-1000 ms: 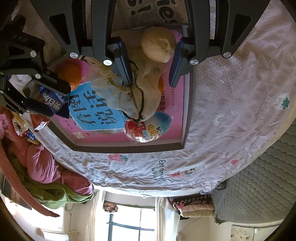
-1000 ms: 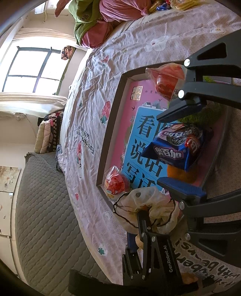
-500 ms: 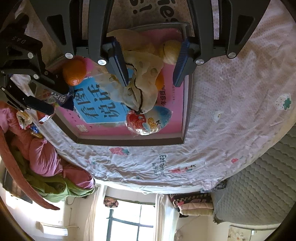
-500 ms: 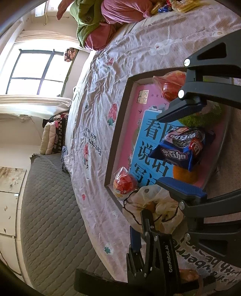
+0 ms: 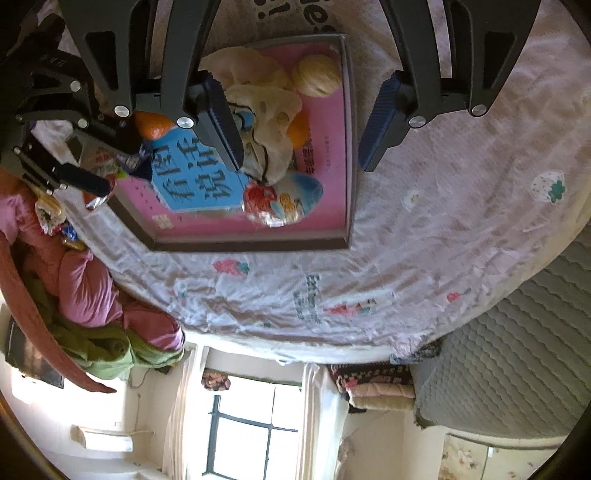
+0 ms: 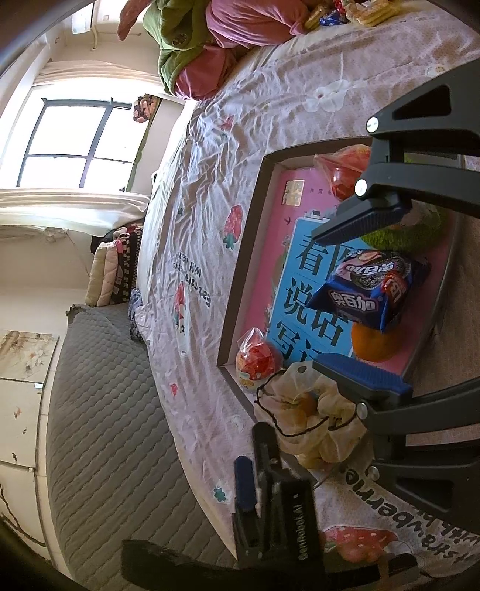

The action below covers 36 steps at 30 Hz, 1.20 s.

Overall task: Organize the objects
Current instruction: 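Open both grippers to set the ball and biscuit pack in the tray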

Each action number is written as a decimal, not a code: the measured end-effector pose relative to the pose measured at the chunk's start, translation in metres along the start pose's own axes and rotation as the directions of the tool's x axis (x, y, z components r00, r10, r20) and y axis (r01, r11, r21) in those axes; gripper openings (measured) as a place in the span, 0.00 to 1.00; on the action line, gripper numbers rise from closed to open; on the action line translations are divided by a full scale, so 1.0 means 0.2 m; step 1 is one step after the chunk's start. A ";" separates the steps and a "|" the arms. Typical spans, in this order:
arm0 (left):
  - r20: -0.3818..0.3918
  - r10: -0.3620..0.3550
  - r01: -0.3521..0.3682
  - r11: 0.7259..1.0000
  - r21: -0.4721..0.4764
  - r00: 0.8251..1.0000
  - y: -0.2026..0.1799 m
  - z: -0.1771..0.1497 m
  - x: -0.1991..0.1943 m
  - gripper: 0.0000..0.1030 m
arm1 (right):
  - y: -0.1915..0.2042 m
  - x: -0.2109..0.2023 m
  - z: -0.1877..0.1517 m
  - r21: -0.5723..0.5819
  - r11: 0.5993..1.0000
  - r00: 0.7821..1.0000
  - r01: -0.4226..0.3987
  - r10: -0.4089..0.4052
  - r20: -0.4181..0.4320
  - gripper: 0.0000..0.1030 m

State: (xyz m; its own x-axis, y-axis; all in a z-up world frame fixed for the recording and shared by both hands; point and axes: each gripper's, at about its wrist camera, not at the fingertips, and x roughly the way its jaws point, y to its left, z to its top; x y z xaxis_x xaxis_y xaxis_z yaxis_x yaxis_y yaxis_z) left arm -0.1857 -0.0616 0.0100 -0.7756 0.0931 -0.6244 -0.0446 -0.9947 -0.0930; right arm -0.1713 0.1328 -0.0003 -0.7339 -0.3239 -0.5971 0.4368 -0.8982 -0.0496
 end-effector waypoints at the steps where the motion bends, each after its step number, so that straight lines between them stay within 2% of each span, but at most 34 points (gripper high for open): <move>1: 0.009 0.003 -0.003 1.000 0.000 1.000 0.00 0.01 -0.02 0.65 | 0.00 -0.01 0.00 0.002 1.000 1.000 -0.001 0.001 0.003 0.59; 5: 0.038 0.012 -0.012 1.000 -0.005 0.999 0.02 0.06 -0.07 0.73 | 0.00 -0.03 0.02 0.003 1.000 1.000 0.001 -0.001 0.022 0.62; 6: 0.047 0.014 -0.014 1.000 -0.005 0.999 0.02 0.07 -0.09 0.73 | 0.00 -0.04 0.02 0.005 1.000 1.000 0.002 -0.002 0.028 0.66; 8: 0.052 0.015 -0.015 1.000 -0.003 0.999 0.02 0.07 -0.10 0.73 | 0.00 -0.05 0.03 0.007 1.000 0.999 0.000 0.000 0.035 0.68; 19: 0.079 0.041 -0.040 0.999 -0.013 0.996 0.01 0.06 -0.18 0.74 | 0.01 -0.11 0.05 0.010 1.000 0.999 0.006 -0.006 0.052 0.68; 21: 0.075 0.043 -0.043 0.999 -0.007 0.996 -0.02 0.05 -0.19 0.75 | 0.01 -0.13 0.05 0.014 1.000 0.998 0.006 -0.007 0.056 0.71; 31: 0.066 0.055 -0.055 0.998 -0.010 0.996 -0.10 -0.01 -0.33 0.75 | 0.05 -0.31 0.05 0.029 0.999 0.996 0.022 -0.024 0.080 0.73; 36: 0.064 0.094 -0.094 0.996 -0.005 0.994 -0.14 -0.05 -0.39 0.75 | 0.05 -0.41 0.03 0.042 0.999 0.995 0.027 -0.031 0.098 0.74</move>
State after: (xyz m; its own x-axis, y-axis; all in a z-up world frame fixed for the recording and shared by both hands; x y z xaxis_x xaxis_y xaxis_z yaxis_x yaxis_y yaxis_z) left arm -0.1173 -0.0407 0.0542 -0.8152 -0.0036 -0.5791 0.0312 -0.9988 -0.0378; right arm -0.1091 0.1490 0.0534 -0.7947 -0.3233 -0.5137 0.3944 -0.9184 -0.0322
